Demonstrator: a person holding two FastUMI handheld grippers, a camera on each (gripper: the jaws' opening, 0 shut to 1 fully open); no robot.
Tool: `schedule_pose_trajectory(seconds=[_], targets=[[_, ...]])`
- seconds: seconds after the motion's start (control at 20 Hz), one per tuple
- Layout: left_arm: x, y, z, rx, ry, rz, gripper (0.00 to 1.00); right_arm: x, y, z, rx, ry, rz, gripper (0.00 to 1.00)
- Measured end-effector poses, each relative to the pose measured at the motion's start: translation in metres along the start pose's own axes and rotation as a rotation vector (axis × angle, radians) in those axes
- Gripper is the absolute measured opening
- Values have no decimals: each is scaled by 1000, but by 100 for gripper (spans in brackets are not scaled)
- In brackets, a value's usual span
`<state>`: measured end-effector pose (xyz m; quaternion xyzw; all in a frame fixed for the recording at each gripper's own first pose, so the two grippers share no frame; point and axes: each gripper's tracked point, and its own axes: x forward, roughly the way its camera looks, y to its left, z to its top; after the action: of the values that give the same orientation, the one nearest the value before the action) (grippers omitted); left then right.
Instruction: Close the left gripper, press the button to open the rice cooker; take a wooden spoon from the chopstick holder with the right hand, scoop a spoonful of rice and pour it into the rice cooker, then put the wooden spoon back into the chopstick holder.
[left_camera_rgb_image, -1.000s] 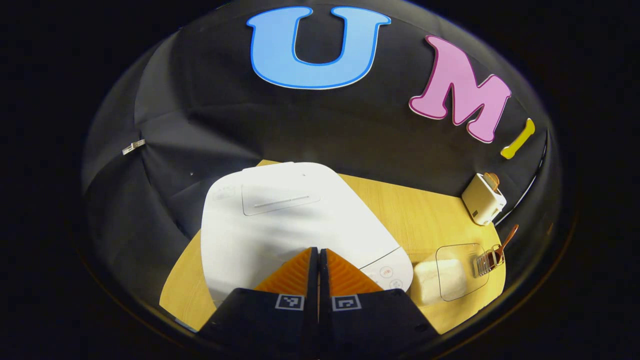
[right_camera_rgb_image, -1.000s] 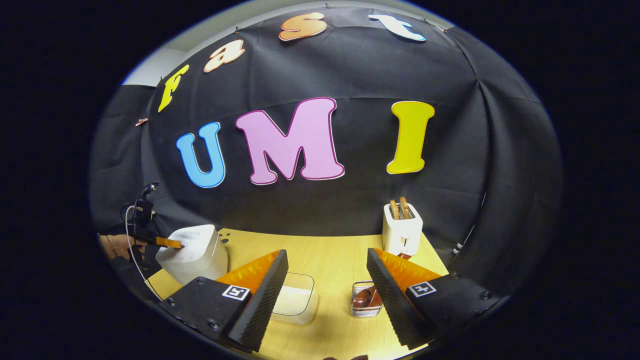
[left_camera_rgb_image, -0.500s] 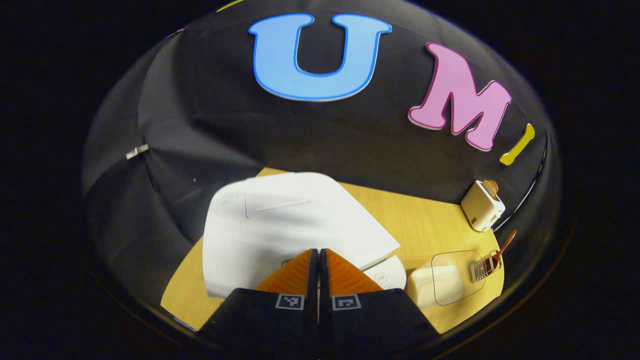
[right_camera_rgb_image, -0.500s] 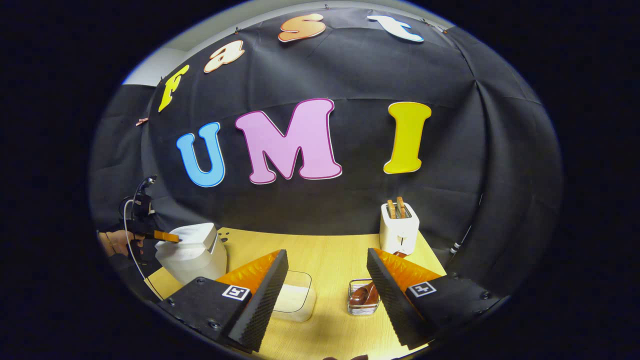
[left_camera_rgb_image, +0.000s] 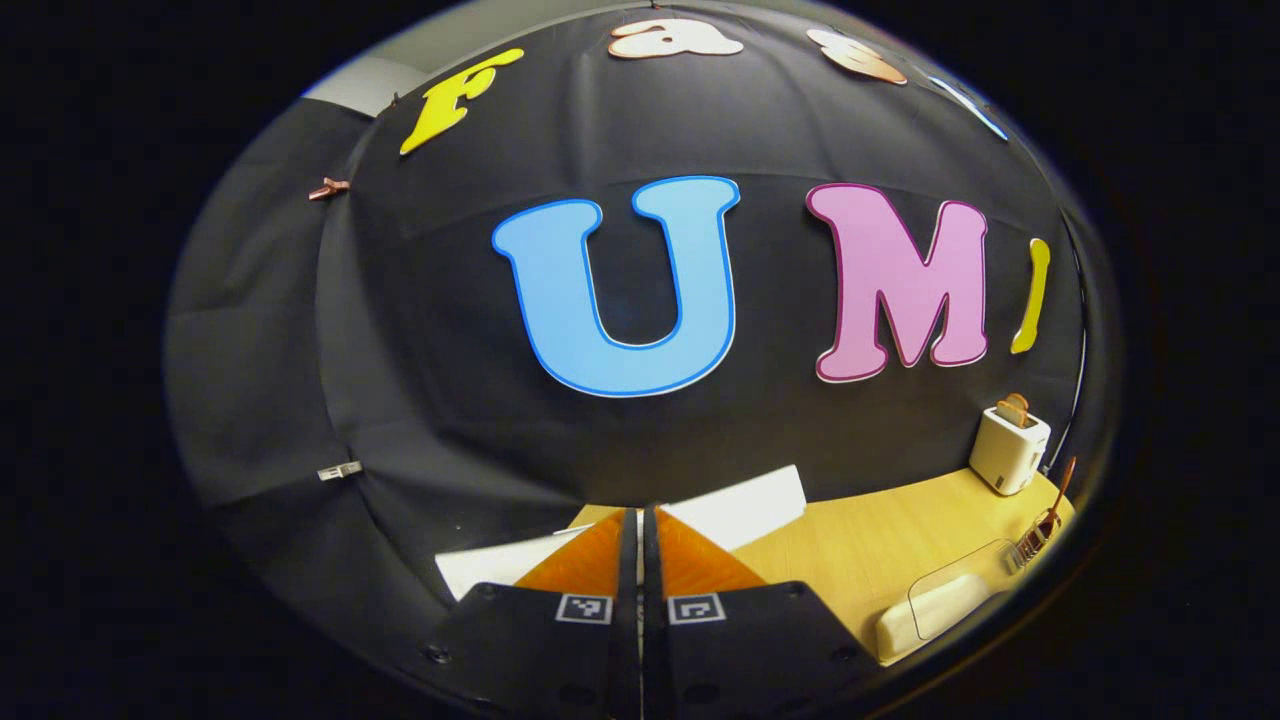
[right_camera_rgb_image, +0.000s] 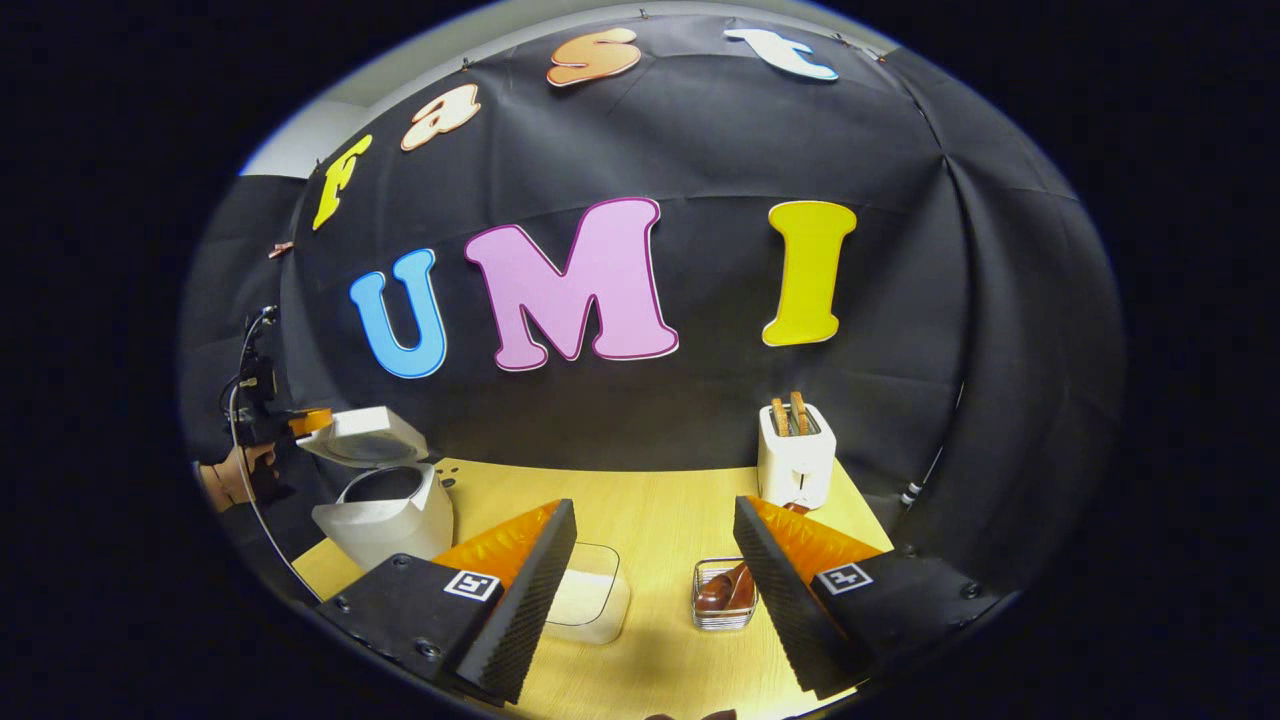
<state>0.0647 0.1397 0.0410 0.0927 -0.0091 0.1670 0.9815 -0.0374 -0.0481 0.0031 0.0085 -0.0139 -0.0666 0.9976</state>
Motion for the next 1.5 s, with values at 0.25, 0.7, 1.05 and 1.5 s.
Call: schedule_pose_trajectory(seconds=[0.25, 0.7, 1.05, 1.5], targets=[[-11, -5, 14, -40, -53, -7, 6, 4, -21, -4, 32, 10, -28, 98], [-44, -39, 24, -121, -83, -59, 90, 41, -89, -46, 115, 87, -88, 99], [-79, -64, 8, -162, -14, -57, 91, 123, -124, -120, 227, 214, -76, 98], [-107, -46, -7, -142, 46, 20, 91, 190, -118, -177, 298, 300, -40, 86]])
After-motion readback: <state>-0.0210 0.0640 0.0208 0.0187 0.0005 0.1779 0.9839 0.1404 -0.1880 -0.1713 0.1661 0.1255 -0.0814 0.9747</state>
